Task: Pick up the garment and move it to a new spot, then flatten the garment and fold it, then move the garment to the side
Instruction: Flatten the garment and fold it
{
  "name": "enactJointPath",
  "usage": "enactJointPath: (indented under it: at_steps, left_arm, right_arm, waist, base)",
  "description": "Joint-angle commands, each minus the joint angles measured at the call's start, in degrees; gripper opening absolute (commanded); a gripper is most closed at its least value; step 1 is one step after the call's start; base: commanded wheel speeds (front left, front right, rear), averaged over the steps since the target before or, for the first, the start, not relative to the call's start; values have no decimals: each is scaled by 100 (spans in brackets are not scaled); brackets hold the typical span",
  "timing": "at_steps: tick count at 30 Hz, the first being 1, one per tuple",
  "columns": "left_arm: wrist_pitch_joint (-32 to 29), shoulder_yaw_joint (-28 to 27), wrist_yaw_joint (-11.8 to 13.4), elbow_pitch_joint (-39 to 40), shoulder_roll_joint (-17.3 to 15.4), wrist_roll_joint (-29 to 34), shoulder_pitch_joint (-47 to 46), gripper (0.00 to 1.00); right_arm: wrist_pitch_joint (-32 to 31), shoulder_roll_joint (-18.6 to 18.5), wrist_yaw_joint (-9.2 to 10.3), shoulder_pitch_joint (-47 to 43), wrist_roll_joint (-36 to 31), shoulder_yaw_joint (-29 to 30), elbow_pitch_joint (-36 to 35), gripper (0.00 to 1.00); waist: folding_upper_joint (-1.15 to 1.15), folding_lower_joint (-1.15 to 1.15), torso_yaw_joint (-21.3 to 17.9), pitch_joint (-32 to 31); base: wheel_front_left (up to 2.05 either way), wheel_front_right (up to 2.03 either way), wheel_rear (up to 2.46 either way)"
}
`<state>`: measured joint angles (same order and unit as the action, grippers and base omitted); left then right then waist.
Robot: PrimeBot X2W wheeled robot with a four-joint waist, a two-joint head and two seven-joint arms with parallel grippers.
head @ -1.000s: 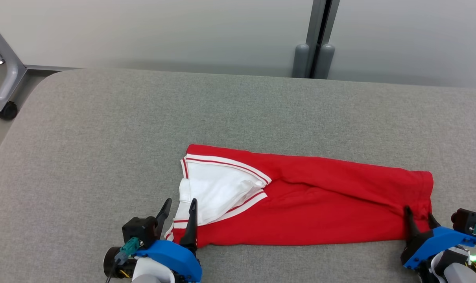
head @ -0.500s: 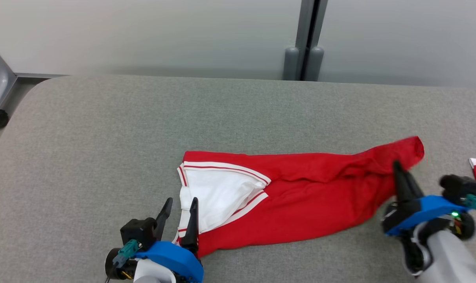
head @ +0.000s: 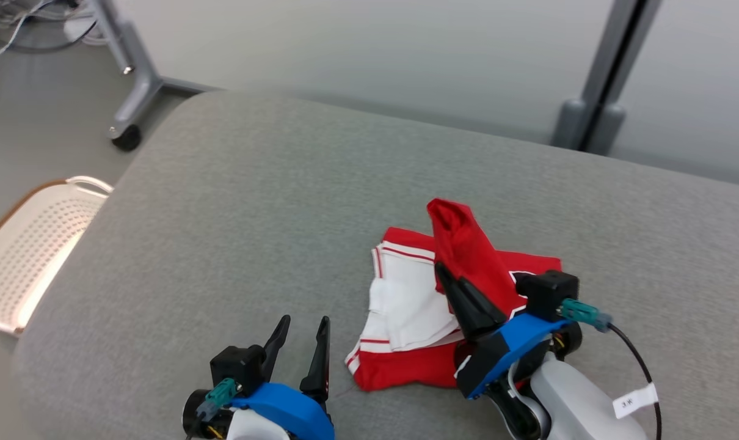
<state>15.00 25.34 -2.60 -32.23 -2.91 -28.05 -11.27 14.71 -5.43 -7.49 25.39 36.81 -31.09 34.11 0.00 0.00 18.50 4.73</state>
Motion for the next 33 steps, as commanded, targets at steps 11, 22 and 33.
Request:
enactJointPath:
  at_steps: [11,22,33]
  left_arm:
    - [24,-44,161,-49,7,30,-76,100]
    - [23,-825,625,433,-4,687,187,100]
    - [24,-1329,728,771,-2,1326,759,100]
  right_arm:
    - [49,202,-1,381,1,81,533,100]
    - [51,146,-2,-567,-1909,2689,-128,100]
    - [51,255,-1,-1431,-2491,3266,-219,100]
  waist:
    - [0,0,341,155]
    - [0,0,-867,42]
    - [0,0,-1636,-324]
  base:
    - [0,0,0]
    - [0,0,0]
    - [0,0,0]
